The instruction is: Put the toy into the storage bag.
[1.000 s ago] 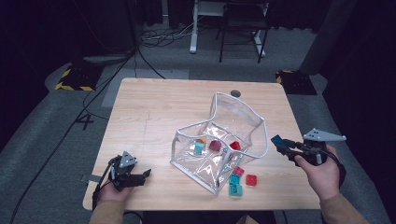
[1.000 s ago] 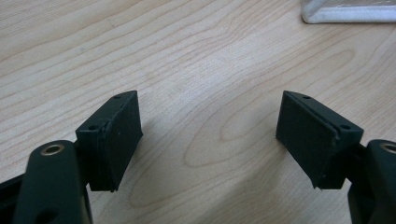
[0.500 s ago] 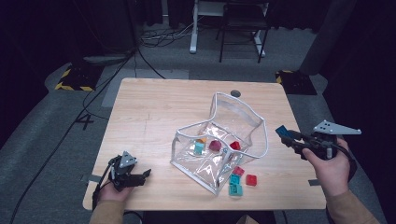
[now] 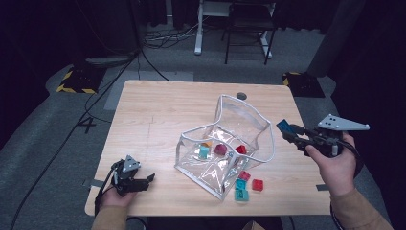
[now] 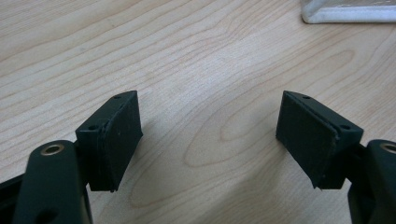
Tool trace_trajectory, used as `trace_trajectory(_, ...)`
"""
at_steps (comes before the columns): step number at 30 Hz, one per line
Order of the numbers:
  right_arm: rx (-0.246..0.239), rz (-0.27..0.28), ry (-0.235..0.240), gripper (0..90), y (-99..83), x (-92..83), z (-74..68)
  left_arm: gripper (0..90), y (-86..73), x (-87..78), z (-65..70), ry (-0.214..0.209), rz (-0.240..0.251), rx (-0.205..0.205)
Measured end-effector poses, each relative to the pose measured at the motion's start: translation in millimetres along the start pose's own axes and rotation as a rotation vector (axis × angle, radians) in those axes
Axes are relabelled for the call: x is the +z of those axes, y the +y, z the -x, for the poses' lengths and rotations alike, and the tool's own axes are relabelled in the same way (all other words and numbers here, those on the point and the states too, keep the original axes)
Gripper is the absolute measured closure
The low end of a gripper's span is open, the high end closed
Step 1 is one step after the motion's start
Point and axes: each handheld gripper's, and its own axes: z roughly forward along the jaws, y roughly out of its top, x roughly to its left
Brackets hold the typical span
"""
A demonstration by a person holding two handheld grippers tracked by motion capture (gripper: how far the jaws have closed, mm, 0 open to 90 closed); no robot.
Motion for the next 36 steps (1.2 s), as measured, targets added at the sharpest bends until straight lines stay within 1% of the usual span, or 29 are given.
trace_trajectory(5,-0.024,0.002,0.026,59.4,15.7,9.1,-8.4,22.6,0.0,-0.1,-0.1,0.000,-0.001,0.001)
trace_trajectory(12,-0.061,-0.007,0.061,59.4,36.5,32.7,-19.0,22.6,0.0,0.0,-0.1,0.000,0.000,0.001)
trace_trajectory(20,-0.087,-0.026,0.101,59.4,52.5,57.9,-32.7,22.6,0.0,0.0,-0.1,0.000,0.000,-0.001)
trace_trajectory(24,-0.088,-0.035,0.115,59.4,57.3,70.5,-38.2,22.6,0.0,0.0,-0.1,0.000,0.000,-0.001)
trace_trajectory(27,-0.077,-0.046,0.119,59.4,59.8,81.0,-40.8,22.6,0.0,0.0,-0.1,0.000,0.000,-0.001)
trace_trajectory(28,-0.077,-0.046,0.119,59.4,59.8,81.0,-40.8,22.6,0.0,0.0,-0.1,0.000,0.000,-0.001)
trace_trajectory(29,-0.072,-0.049,0.121,59.4,60.3,84.7,-41.3,22.6,0.0,-0.1,-0.1,0.000,0.000,-0.001)
trace_trajectory(30,-0.061,-0.061,0.119,59.4,61.0,93.2,-42.1,22.6,0.0,0.0,-0.1,0.000,0.000,-0.001)
trace_trajectory(32,-0.057,-0.070,0.118,59.4,61.1,99.8,-42.5,22.6,0.0,0.0,-0.1,0.000,0.000,-0.001)
trace_trajectory(36,-0.032,-0.085,0.127,59.4,60.7,114.1,-43.4,22.7,0.0,-0.1,-0.1,0.000,-0.001,-0.002)
